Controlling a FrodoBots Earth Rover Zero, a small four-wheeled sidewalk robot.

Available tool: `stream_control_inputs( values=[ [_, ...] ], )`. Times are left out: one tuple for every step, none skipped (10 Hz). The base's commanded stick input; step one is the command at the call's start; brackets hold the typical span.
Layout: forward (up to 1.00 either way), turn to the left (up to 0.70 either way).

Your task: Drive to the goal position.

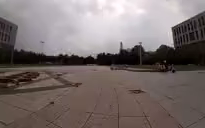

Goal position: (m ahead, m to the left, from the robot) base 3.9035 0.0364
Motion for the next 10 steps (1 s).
stream_control_inputs(
  values=[
    [0.7, 0.0],
    [0.7, 0.0],
    [0.7, 0.0],
    [0.7, 0.0],
    [0.7, 0.0],
    [0.7, 0.0],
    [0.7, 0.0],
    [0.7, 0.0],
    [0.7, 0.0],
    [0.7, 0.0]
  ],
)
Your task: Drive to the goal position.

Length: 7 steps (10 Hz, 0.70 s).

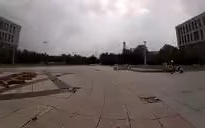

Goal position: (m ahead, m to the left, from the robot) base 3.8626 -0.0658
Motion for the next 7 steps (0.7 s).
stream_control_inputs(
  values=[
    [0.7, 0.0],
    [0.7, 0.0],
    [0.7, 0.0],
    [0.7, 0.0],
    [0.7, 0.0],
    [0.7, 0.0],
    [0.7, 0.0]
  ],
)
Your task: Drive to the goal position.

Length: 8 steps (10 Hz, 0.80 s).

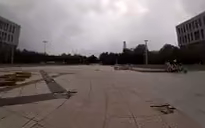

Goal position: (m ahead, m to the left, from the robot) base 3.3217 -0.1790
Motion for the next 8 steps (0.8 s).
stream_control_inputs(
  values=[
    [0.7, 0.0],
    [0.7, 0.0],
    [0.7, -0.23],
    [0.7, -0.28],
    [0.7, -0.22],
    [0.7, -0.14],
    [0.7, -0.07],
    [0.7, 0.0]
  ],
)
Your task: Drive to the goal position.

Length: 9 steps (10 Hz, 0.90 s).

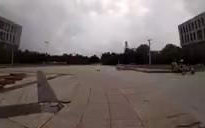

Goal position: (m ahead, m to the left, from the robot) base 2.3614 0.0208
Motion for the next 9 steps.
stream_control_inputs(
  values=[
    [0.7, 0.0],
    [0.7, 0.0],
    [0.7, 0.0],
    [0.7, 0.0],
    [0.7, 0.0],
    [0.7, 0.0],
    [0.7, 0.0],
    [0.7, 0.0],
    [0.7, 0.0]
  ],
)
